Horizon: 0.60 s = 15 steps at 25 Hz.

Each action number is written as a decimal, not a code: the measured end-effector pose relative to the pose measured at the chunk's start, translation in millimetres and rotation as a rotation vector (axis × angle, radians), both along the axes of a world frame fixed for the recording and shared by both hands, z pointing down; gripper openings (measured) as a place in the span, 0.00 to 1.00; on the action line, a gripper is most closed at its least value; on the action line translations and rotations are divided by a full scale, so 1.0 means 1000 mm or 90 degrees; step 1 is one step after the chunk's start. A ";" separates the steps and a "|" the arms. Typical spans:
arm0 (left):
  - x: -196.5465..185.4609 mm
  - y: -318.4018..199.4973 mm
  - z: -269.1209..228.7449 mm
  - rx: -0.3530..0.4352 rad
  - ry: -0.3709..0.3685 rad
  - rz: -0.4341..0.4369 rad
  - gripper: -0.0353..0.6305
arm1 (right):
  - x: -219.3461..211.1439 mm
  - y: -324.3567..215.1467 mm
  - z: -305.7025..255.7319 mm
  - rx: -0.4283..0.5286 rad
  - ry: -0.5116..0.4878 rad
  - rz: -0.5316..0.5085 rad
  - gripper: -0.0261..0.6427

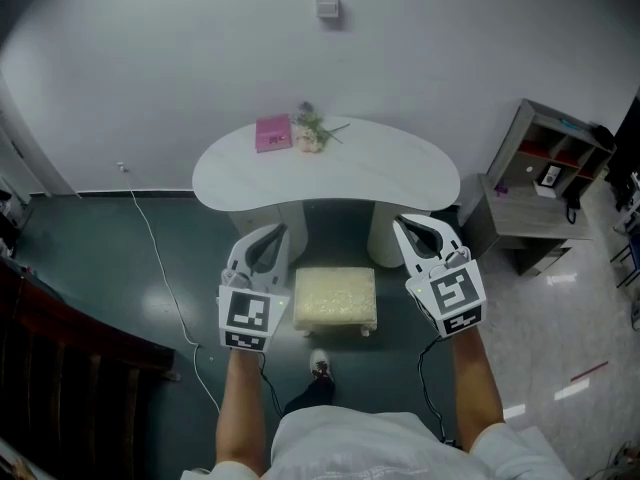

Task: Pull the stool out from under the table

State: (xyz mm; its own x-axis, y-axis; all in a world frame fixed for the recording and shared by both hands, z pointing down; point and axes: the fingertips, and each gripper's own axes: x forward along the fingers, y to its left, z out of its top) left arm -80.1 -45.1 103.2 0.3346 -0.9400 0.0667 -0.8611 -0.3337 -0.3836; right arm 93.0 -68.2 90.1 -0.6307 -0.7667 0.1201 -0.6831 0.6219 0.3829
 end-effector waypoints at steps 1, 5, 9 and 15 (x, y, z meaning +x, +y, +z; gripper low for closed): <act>0.000 0.000 0.002 -0.002 -0.001 0.000 0.08 | 0.001 0.000 0.002 -0.001 0.000 0.001 0.06; -0.004 0.002 0.008 -0.009 -0.003 -0.005 0.08 | 0.005 -0.001 0.008 -0.006 0.003 0.003 0.06; -0.008 0.000 0.009 -0.012 -0.004 -0.011 0.08 | 0.004 -0.002 0.008 -0.007 0.008 0.000 0.06; -0.008 0.001 0.012 -0.011 -0.010 -0.013 0.08 | 0.004 -0.002 0.011 -0.005 0.009 -0.004 0.06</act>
